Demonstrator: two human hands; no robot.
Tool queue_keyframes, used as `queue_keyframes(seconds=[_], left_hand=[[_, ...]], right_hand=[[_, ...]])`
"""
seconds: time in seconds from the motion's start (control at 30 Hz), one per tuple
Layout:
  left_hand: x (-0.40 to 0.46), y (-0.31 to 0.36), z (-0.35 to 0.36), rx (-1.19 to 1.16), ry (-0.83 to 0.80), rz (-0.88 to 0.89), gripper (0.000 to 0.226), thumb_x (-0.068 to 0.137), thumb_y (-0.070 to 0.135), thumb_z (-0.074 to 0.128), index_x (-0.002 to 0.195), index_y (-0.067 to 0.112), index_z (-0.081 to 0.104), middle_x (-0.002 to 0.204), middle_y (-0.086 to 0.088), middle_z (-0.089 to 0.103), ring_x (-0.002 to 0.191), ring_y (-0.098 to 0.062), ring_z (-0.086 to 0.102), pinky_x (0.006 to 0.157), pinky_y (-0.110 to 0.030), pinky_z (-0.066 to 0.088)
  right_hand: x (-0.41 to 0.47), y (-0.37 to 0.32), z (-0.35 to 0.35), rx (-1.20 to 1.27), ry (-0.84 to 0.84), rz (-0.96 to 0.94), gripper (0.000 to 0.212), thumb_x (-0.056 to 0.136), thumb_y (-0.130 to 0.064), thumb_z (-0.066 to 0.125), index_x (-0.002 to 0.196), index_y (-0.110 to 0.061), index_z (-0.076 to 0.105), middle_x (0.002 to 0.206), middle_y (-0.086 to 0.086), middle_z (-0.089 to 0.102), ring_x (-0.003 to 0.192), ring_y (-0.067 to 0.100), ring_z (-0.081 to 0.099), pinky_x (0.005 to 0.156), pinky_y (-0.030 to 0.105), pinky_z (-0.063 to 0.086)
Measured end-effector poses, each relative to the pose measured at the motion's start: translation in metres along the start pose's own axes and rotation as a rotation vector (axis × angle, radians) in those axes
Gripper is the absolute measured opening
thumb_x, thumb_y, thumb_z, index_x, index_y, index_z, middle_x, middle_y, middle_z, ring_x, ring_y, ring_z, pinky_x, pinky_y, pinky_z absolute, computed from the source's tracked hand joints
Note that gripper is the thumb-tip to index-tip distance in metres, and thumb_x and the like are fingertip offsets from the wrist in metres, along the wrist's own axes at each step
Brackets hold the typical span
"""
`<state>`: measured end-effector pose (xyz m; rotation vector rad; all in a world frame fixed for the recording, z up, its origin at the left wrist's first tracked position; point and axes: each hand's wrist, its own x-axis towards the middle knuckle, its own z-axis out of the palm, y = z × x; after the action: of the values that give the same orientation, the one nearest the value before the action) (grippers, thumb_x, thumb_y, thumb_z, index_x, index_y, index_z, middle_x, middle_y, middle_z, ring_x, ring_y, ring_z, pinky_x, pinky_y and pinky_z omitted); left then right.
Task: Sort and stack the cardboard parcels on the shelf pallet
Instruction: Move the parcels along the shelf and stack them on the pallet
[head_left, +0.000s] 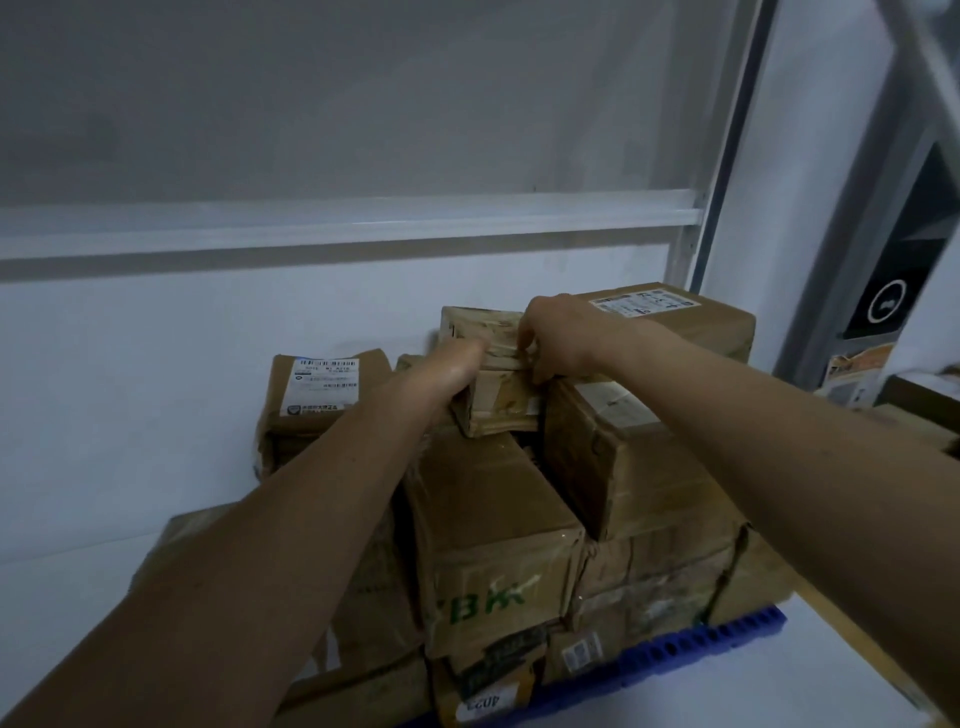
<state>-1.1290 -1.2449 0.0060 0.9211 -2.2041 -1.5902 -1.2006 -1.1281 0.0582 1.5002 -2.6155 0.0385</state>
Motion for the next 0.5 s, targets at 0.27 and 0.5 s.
queue_keyframes(seconds=[0.27,0.5], left_hand=[[-0.025,0.001,-0.006,0.176,0.114,0.016,0.060,0.099,0.048,0.032,0.149,0.015,0.027,0.154,-0.010,0.029,0.137,-0.033,0.033,0.111,-0.044,0.030],[-0.079,-0.006,-0.070,0.276,0.395,0.200,0.053,0.103,0.039,0.028,0.147,0.010,0.032,0.154,-0.010,0.030,0.139,-0.025,0.030,0.108,-0.033,0.026]], right_hand=[[-0.009,-0.009,-0.009,0.048,-0.031,-0.054,0.054,0.083,-0.028,0.071,0.131,-0.013,0.052,0.128,0.008,0.056,0.112,0.025,0.054,0.085,0.031,0.043],[-0.044,-0.088,-0.038,0.051,0.137,-0.356,0.044,0.093,-0.028,0.058,0.133,-0.014,0.050,0.134,0.005,0.052,0.120,0.023,0.049,0.094,0.030,0.039]])
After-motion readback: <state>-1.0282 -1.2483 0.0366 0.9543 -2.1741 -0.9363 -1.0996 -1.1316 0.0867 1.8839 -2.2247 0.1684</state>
